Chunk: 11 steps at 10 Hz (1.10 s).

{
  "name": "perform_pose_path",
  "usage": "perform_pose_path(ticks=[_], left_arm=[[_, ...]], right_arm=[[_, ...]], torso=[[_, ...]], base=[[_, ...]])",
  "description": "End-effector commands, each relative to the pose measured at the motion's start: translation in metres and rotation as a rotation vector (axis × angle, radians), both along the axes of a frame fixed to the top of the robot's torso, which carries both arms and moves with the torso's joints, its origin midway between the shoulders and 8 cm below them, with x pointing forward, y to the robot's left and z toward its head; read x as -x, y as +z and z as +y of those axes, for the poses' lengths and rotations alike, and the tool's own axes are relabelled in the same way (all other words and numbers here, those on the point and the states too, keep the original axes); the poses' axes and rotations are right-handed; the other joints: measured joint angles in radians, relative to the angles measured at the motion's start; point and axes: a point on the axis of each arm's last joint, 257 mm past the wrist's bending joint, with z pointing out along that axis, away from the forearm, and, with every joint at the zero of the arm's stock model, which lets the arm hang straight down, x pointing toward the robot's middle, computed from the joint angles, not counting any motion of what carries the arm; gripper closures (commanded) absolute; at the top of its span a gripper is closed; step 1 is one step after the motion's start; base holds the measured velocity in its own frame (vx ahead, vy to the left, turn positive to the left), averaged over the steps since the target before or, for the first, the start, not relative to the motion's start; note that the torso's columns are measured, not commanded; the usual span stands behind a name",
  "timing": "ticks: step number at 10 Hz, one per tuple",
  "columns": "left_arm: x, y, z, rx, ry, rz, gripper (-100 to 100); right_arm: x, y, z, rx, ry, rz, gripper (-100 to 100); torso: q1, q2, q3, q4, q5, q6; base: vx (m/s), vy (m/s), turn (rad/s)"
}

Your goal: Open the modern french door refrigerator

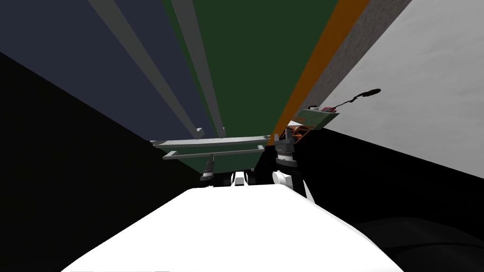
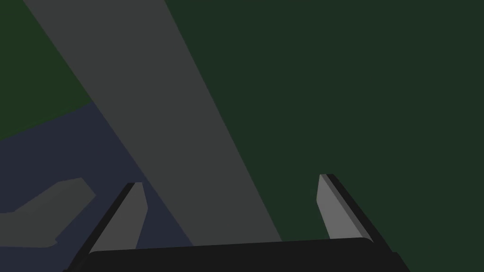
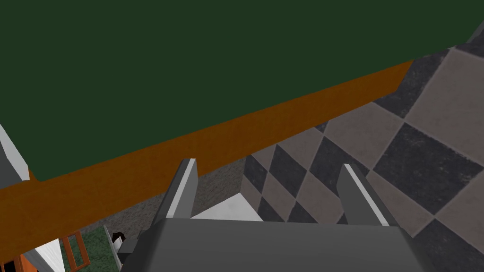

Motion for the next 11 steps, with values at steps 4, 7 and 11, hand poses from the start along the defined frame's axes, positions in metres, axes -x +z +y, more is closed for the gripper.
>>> perform_pose_path(ticks=[4,7,11], left_arm=[[-0.019,0.011,-0.002,0.022,0.004,-0.001,-100],[-0.014,0.007,-0.003,0.022,0.005,-0.001,100],[-0.012,0.011,-0.004,0.023,-0.003,-0.017,100]], right_arm=[[0.0,0.0,0.0,0.0,0.0,0.0,0],[0.0,0.0,0.0,0.0,0.0,0.0,0],[0.0,0.0,0.0,0.0,0.0,0.0,0]], torso=[[0.0,0.0,0.0,0.0,0.0,0.0],[0.002,-0.004,-0.002,0.0,0.0,0.001],[0.006,-0.009,-0.004,-0.006,0.004,-0.001]], base=[[0.013,-0.008,0.003],[-0.004,-0.007,0.0],[-0.021,0.004,-0.002]])
